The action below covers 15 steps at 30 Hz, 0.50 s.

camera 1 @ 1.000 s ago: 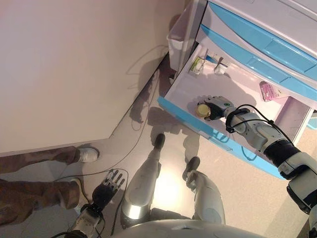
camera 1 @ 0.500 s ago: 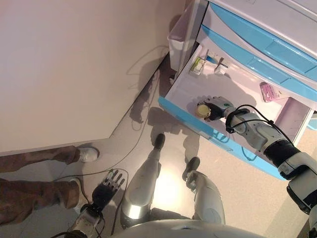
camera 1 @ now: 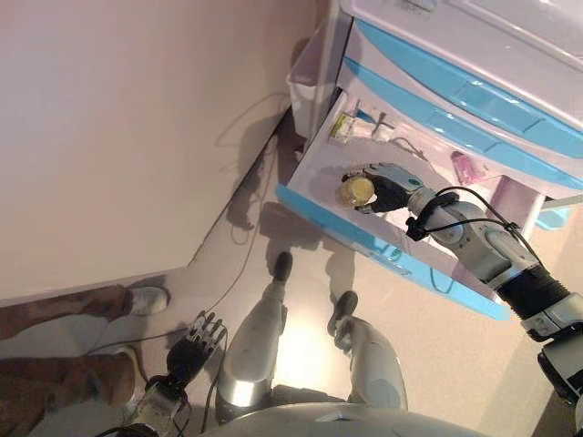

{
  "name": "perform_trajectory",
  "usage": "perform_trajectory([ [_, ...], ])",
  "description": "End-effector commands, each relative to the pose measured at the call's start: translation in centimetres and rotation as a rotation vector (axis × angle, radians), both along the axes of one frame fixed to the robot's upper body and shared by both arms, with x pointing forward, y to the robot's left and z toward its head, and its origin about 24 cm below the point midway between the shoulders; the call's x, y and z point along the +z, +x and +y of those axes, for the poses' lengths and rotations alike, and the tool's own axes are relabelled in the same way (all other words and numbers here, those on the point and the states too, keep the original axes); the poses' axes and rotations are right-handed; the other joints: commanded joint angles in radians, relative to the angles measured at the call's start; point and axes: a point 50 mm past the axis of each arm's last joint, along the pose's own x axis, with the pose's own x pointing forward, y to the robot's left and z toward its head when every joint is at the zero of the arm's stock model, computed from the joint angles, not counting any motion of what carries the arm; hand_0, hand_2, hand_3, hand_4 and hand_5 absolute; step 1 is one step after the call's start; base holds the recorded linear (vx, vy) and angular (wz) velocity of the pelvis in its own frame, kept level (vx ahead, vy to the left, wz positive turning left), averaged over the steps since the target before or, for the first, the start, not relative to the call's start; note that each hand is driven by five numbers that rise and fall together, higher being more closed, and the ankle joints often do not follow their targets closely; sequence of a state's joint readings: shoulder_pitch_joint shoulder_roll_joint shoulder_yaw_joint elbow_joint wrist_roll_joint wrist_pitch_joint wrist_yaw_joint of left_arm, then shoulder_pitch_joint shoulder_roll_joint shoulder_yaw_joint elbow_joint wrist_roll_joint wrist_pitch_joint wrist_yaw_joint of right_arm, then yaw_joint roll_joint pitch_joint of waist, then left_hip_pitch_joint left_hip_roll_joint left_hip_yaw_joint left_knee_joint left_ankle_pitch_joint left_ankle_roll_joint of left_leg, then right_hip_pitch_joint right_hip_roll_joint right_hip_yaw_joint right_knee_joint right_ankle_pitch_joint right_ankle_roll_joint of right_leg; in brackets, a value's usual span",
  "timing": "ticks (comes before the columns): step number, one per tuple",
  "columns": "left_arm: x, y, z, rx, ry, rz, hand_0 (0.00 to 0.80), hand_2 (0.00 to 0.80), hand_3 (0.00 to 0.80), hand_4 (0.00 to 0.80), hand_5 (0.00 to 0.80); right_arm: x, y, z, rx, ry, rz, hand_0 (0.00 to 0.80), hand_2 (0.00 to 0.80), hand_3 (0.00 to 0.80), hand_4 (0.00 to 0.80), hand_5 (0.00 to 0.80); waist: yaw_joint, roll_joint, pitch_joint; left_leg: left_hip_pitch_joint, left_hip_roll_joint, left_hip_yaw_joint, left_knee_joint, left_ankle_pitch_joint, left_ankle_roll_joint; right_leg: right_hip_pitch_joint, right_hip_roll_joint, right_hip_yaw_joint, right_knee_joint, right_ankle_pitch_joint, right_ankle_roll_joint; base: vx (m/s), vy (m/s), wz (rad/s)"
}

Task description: Open the drawer and pick up the medicine

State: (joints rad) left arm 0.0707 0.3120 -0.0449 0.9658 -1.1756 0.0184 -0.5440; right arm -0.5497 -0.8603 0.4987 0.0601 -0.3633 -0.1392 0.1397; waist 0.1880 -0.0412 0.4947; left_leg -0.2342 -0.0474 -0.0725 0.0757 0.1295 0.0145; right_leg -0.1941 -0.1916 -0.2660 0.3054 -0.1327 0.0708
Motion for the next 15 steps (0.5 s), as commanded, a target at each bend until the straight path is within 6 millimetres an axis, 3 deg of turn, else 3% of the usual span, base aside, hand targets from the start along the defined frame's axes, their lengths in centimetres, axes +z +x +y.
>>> perform_trajectory([
  [1, -0.8, -2.8, 0.7, 0.015, 0.038, 0.081, 0.0, 0.0, 0.0, 0.0, 0.0, 2.0, -1.7, 1.1, 0.14, 0.025, -0.027, 0.8, 0.8, 0.8, 0.8, 0.8, -0.01, 0.001, -0.09, 0.031, 0.06, 0.043, 0.083, -0.167, -0.037, 0.024, -0.016, 0.027, -0.123, 0.131, 0.061, 0.017, -0.005, -0.11],
  [15, -1.9, -5.1, 0.5, 0.072, 0.034, 0.188, 0.0, 0.0, 0.0, 0.0, 0.0, 7.7, -5.5, 1.8, 0.34, 0.222, -0.023, 0.8, 0.8, 0.8, 0.8, 0.8, -0.052, -0.02, -0.199, 0.112, 0.079, 0.076, 0.013, -0.165, -0.058, 0.092, -0.004, 0.052, -0.18, 0.128, 0.069, 0.027, -0.005, -0.12],
])
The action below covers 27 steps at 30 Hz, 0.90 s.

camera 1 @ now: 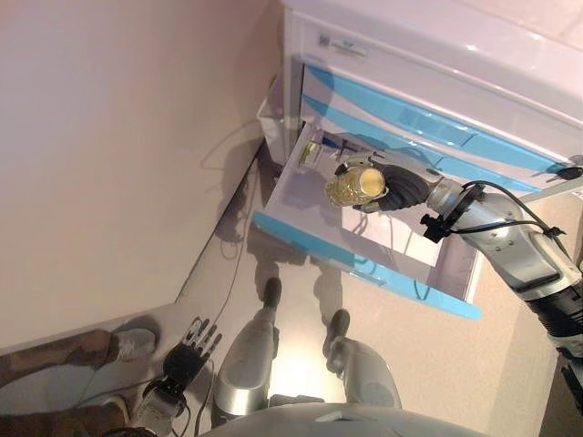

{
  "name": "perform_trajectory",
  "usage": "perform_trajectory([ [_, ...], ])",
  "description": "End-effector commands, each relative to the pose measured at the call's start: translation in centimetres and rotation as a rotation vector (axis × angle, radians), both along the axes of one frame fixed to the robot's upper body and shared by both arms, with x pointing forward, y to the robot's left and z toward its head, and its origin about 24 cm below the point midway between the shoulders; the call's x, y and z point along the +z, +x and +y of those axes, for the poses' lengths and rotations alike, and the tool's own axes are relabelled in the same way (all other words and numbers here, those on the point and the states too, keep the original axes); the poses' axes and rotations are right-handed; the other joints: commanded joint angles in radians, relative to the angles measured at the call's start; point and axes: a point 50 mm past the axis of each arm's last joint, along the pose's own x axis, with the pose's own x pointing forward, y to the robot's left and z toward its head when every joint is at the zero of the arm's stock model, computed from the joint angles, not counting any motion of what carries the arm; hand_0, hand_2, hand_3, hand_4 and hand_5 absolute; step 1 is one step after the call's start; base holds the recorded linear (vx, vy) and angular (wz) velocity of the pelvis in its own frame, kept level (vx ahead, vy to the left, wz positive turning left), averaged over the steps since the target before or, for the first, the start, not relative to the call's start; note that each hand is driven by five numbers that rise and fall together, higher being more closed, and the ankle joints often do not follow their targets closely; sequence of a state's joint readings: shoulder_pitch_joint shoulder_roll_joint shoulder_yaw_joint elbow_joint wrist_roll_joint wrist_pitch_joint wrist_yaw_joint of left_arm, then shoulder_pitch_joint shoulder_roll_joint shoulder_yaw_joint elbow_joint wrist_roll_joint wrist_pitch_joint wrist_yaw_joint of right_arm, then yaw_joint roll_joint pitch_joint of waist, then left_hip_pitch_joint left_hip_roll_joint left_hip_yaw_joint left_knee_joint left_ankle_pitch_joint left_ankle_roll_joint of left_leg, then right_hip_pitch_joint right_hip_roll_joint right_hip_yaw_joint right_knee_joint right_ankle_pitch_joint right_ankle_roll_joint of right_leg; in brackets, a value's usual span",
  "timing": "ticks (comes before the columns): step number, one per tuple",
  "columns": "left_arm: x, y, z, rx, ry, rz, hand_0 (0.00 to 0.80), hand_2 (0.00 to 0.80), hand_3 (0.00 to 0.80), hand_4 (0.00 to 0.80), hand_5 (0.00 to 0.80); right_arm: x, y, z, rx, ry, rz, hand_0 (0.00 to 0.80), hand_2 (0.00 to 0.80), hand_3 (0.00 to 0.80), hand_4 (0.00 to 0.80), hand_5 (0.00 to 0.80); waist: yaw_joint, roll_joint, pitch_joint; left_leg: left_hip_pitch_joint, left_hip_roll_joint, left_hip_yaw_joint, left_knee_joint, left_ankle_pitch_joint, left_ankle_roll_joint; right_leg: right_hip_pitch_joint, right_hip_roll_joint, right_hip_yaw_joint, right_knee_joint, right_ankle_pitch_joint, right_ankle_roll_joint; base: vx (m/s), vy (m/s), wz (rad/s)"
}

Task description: Open the drawer and pick up the medicine

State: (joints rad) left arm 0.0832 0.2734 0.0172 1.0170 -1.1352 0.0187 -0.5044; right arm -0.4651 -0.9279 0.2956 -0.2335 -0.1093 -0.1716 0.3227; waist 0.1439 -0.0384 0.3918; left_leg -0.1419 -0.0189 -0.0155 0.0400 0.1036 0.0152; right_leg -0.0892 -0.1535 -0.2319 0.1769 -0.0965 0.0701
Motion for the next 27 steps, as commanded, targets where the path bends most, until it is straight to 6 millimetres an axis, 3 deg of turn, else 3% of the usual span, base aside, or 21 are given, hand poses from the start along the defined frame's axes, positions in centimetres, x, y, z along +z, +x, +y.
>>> perform_trajectory([
  [1, -0.9, -3.7, 0.7, 0.01, 0.032, 0.108, 0.0, 0.0, 0.0, 0.0, 0.0, 2.7, -1.9, 0.8, 0.133, 0.082, -0.022, 0.8, 0.8, 0.8, 0.8, 0.8, -0.009, -0.024, -0.101, 0.023, 0.052, 0.02, 0.047, -0.14, -0.059, -0.011, -0.042, 0.018, -0.052, 0.091, 0.07, 0.04, 0.001, -0.07],
  [12, -1.6, -6.3, 1.1, 0.063, 0.046, 0.199, 0.0, 0.0, 0.0, 0.0, 0.0, 7.7, -2.1, -1.0, 0.149, 0.306, 0.002, 0.8, 0.8, 0.8, 0.8, 0.8, -0.013, -0.042, -0.192, 0.079, 0.069, 0.037, 0.012, -0.143, -0.071, 0.037, -0.04, 0.02, -0.076, 0.085, 0.074, 0.064, 0.0, -0.09],
  [19, -1.8, -7.2, 1.3, 0.079, 0.048, 0.251, 0.0, 0.0, 0.0, 0.0, 0.0, 9.7, 0.1, -3.1, 0.024, 0.505, 0.012, 0.8, 0.8, 0.8, 0.8, 0.8, -0.003, -0.052, -0.225, 0.107, 0.073, 0.035, 0.002, -0.15, -0.071, 0.066, -0.038, 0.015, -0.086, 0.079, 0.072, 0.074, -0.006, -0.04],
  [27, -1.8, -7.8, 1.5, 0.078, 0.055, 0.285, 0.0, 0.0, 0.0, 0.0, 0.0, 11.9, 2.7, -6.2, -0.236, 0.643, -0.063, 0.8, 0.8, 0.8, 0.8, 0.8, 0.015, -0.06, -0.24, 0.121, 0.069, 0.019, 0.006, -0.161, -0.066, 0.089, -0.037, 0.011, -0.095, 0.075, 0.07, 0.054, -0.006, 0.01],
])
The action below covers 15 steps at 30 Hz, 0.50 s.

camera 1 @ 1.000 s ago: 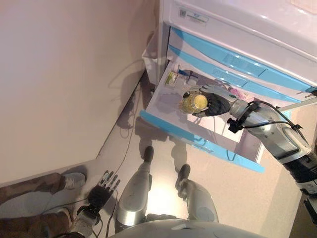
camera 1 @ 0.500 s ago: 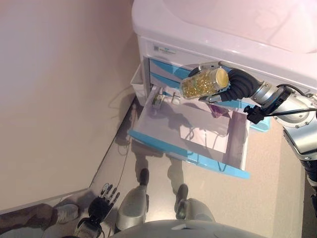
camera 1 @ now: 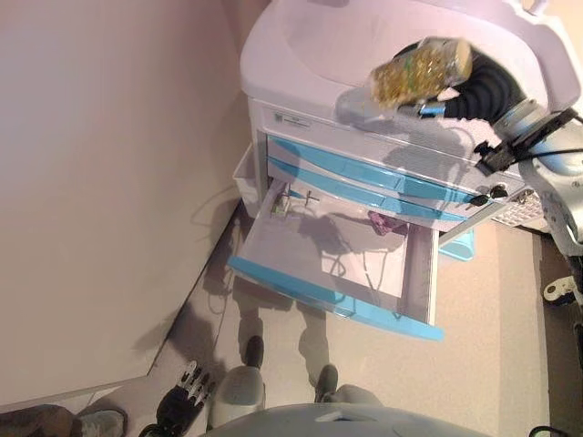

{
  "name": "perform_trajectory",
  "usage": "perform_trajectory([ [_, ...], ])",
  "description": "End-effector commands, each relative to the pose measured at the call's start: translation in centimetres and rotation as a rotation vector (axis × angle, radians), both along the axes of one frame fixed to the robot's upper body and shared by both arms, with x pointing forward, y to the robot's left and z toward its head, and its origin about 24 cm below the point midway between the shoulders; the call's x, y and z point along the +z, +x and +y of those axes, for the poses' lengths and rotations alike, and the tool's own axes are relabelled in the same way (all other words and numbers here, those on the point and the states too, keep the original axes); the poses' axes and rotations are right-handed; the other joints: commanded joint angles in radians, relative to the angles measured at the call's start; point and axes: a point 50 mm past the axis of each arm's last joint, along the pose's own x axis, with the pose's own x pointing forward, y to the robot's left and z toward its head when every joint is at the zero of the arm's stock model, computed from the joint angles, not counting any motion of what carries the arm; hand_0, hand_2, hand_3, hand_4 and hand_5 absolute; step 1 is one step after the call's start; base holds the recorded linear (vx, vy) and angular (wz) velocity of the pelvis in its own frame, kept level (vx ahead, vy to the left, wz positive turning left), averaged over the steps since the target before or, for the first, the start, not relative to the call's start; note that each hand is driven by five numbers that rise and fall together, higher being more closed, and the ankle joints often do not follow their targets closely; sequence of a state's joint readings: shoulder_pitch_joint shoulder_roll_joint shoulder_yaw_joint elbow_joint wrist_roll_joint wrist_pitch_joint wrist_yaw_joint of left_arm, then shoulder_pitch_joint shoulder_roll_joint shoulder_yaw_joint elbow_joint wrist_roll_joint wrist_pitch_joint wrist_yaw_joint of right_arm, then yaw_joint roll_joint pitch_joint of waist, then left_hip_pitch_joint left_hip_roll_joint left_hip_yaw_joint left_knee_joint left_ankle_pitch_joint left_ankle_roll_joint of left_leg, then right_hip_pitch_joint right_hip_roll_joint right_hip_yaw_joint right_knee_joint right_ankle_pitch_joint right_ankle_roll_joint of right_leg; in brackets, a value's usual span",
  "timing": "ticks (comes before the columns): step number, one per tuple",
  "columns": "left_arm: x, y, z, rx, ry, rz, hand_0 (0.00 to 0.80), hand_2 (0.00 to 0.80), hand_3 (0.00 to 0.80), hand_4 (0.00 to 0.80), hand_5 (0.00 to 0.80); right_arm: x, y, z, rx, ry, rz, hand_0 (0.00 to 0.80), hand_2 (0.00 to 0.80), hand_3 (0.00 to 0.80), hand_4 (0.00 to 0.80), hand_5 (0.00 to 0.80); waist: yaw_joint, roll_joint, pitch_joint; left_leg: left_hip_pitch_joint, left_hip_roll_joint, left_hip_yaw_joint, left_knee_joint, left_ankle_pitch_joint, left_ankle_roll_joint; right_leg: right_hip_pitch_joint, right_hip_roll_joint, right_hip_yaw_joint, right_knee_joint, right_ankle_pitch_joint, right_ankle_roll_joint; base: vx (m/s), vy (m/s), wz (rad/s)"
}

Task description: Open the drawer and pick up the medicine

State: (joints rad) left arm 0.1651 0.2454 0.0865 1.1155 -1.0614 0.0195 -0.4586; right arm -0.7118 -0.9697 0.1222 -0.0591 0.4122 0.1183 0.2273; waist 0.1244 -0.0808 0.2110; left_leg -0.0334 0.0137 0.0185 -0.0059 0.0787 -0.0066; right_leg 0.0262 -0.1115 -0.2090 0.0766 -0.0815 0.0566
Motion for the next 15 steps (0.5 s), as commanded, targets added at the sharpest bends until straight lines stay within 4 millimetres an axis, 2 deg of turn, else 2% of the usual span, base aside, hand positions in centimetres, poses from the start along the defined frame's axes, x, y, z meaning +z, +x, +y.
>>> perform_trajectory([
  [1, 0.0, -2.2, 1.4, 0.006, 0.034, 0.077, 0.0, 0.0, 0.0, 0.0, 0.0, 3.6, 0.0, -1.3, -0.115, 0.068, -0.12, 0.8, 0.8, 0.8, 0.8, 0.8, 0.036, -0.018, -0.059, 0.015, 0.035, -0.017, 0.053, -0.137, -0.044, -0.023, -0.079, -0.012, 0.004, 0.059, 0.082, 0.051, 0.006, 0.03],
  [5, 0.1, -2.1, 1.7, 0.005, 0.04, 0.086, 0.0, 0.0, 0.0, 0.0, 0.0, 4.4, 1.3, -3.9, -0.276, 0.094, -0.069, 0.8, 0.8, 0.8, 0.8, 0.8, 0.044, -0.022, -0.064, 0.021, 0.034, -0.023, 0.052, -0.139, -0.044, -0.012, -0.08, -0.014, -0.002, 0.061, 0.081, 0.045, 0.004, 0.03],
  [10, 0.4, -1.7, 2.5, -0.002, 0.057, 0.096, 0.0, 0.0, 0.0, 0.0, 0.0, 5.7, 2.3, -8.1, -0.559, 0.021, -0.026, 0.8, 0.8, 0.8, 0.8, 0.8, 0.058, -0.035, -0.07, 0.024, 0.035, -0.026, 0.05, -0.137, -0.045, -0.006, -0.081, -0.019, -0.004, 0.063, 0.081, 0.022, 0.0, 0.01],
  [13, 0.6, -1.4, 2.9, -0.006, 0.065, 0.098, 0.0, 0.0, 0.0, 0.0, 0.0, 6.5, 2.6, -10.0, -0.686, -0.052, 0.028, 0.8, 0.8, 0.8, 0.8, 0.8, 0.068, -0.042, -0.066, 0.024, 0.032, -0.032, 0.052, -0.138, -0.043, -0.003, -0.082, -0.022, -0.006, 0.066, 0.081, 0.011, -0.016, 0.04],
  [15, 0.6, -1.3, 3.0, -0.007, 0.066, 0.1, 0.0, 0.0, 0.0, 0.0, 0.0, 6.7, 2.8, -10.5, -0.718, -0.076, 0.068, 0.8, 0.8, 0.8, 0.8, 0.8, 0.07, -0.041, -0.065, 0.024, 0.031, -0.034, 0.052, -0.139, -0.042, -0.002, -0.082, -0.023, -0.006, 0.065, 0.08, 0.015, -0.012, 0.06],
])
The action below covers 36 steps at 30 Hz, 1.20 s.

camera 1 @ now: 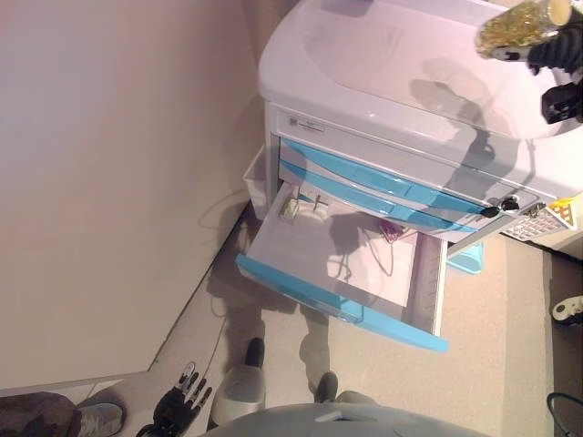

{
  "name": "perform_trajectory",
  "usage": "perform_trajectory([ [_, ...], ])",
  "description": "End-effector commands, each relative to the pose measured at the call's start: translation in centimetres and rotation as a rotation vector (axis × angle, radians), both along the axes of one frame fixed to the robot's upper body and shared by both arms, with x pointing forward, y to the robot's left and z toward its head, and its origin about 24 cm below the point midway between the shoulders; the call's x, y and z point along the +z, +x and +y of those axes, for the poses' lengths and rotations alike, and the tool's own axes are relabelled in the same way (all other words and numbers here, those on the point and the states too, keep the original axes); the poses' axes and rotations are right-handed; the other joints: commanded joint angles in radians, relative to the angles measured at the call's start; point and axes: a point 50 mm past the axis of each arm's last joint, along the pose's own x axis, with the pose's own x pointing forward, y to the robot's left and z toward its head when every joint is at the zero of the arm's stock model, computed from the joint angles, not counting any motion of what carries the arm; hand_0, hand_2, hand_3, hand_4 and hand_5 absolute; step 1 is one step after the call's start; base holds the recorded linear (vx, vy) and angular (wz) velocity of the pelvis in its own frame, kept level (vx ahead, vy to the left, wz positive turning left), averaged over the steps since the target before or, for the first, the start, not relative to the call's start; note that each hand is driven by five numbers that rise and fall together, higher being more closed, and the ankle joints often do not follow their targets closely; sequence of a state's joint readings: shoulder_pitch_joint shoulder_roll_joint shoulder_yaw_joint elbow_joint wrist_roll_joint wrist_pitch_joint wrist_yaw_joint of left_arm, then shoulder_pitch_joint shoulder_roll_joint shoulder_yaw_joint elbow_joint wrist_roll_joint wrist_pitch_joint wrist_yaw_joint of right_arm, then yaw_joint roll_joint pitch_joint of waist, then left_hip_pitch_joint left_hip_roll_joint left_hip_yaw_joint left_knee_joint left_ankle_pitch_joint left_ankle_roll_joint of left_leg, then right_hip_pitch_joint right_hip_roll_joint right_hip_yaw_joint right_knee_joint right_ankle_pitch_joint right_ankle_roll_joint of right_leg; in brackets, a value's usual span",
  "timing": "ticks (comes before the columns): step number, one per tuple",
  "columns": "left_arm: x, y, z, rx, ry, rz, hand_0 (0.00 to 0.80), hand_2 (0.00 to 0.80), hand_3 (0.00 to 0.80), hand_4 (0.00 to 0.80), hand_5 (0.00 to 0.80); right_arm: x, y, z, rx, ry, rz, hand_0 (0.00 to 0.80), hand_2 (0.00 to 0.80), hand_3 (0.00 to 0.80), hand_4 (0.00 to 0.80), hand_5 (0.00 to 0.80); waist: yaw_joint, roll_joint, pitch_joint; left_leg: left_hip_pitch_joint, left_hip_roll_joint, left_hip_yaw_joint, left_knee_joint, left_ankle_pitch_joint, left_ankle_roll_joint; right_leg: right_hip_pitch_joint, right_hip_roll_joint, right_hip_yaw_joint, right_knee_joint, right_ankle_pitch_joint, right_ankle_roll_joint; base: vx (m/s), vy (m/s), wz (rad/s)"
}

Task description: Open the drawer and pick up the medicine

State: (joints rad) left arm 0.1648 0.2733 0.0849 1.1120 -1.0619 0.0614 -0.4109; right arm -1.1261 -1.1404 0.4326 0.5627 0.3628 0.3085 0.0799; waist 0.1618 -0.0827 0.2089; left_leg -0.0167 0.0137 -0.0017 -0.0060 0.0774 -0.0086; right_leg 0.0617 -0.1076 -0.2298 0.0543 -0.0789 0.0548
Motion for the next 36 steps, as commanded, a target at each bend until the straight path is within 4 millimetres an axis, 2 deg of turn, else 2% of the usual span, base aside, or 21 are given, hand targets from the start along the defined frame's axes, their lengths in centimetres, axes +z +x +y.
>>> perform_trajectory([
  [1, 0.6, -1.1, 2.3, -0.011, 0.058, 0.045, 0.0, 0.0, 0.0, 0.0, 0.0, 3.6, -0.9, -0.3, -0.059, -0.13, -0.033, 0.8, 0.8, 0.8, 0.8, 0.8, 0.035, -0.041, -0.062, 0.008, 0.031, -0.017, 0.052, -0.138, -0.04, -0.036, -0.086, -0.002, 0.015, 0.063, 0.081, 0.02, -0.017, 0.03],
  [7, 0.9, -0.6, 2.8, -0.024, 0.063, 0.048, 0.0, 0.0, 0.0, 0.0, 0.0, 2.4, 0.1, -1.4, -0.113, -0.138, 0.152, 0.8, 0.8, 0.8, 0.8, 0.8, 0.051, -0.043, -0.059, 0.006, 0.027, -0.03, 0.055, -0.139, -0.039, -0.035, -0.088, -0.004, 0.013, 0.065, 0.079, 0.0, 0.0, 0.0],
  [13, 0.9, -0.2, 2.7, -0.048, 0.064, 0.05, 0.0, 0.0, 0.0, 0.0, 0.0, -0.1, 0.9, -2.4, -0.122, -0.125, 0.296, 0.8, 0.8, 0.8, 0.8, 0.8, 0.072, -0.039, -0.052, 0.001, 0.025, -0.045, 0.057, -0.136, -0.037, -0.033, -0.091, -0.013, 0.015, 0.061, 0.075, 0.0, 0.0, 0.0],
  [22, 1.0, -0.1, 2.9, -0.082, 0.063, 0.038, 0.0, 0.0, 0.0, 0.0, 0.0, -3.2, 1.4, -3.6, -0.149, -0.077, 0.393, 0.8, 0.8, 0.8, 0.8, 0.8, 0.101, -0.022, -0.033, -0.011, 0.017, -0.071, 0.068, -0.136, -0.035, -0.036, -0.096, -0.026, 0.022, 0.056, 0.073, -0.004, 0.002, 0.06],
  [29, 1.1, 0.0, 2.9, -0.102, 0.06, 0.036, 0.0, 0.0, 0.0, 0.0, 0.0, -4.9, 1.1, -4.7, -0.207, -0.075, 0.439, 0.8, 0.8, 0.8, 0.8, 0.8, 0.117, -0.009, -0.02, -0.019, 0.011, -0.087, 0.073, -0.133, -0.036, -0.037, -0.098, -0.032, 0.026, 0.054, 0.073, -0.007, 0.002, 0.02],
  [30, 1.1, 0.0, 2.9, -0.103, 0.06, 0.035, 0.0, 0.0, 0.0, 0.0, 0.0, -5.0, 1.1, -4.8, -0.222, -0.088, 0.439, 0.075, 0.075, 0.075, 0.075, 0.075, 0.119, -0.007, -0.019, -0.019, 0.011, -0.088, 0.072, -0.132, -0.036, -0.037, -0.098, -0.033, 0.026, 0.055, 0.073, -0.008, 0.011, 0.03],
  [31, 1.1, -0.1, 2.9, -0.101, 0.06, 0.035, 0.0, 0.0, 0.0, 0.0, 0.0, -5.1, 1.1, -4.9, -0.223, -0.092, 0.442, 0.0, 0.0, 0.0, 0.0, 0.0, 0.12, -0.005, -0.018, -0.019, 0.011, -0.089, 0.072, -0.131, -0.036, -0.037, -0.098, -0.033, 0.026, 0.054, 0.074, 0.0, 0.0, 0.0],
  [36, 1.1, -0.1, 3.0, -0.108, 0.059, 0.032, 0.0, 0.0, 0.0, 0.0, 0.0, -4.8, 1.0, -5.0, -0.248, -0.125, 0.432, 0.0, 0.0, 0.0, 0.0, 0.0, 0.121, 0.0, -0.016, -0.02, 0.01, -0.088, 0.073, -0.129, -0.037, -0.038, -0.101, -0.035, 0.029, 0.054, 0.075, 0.0, 0.0, 0.0],
])
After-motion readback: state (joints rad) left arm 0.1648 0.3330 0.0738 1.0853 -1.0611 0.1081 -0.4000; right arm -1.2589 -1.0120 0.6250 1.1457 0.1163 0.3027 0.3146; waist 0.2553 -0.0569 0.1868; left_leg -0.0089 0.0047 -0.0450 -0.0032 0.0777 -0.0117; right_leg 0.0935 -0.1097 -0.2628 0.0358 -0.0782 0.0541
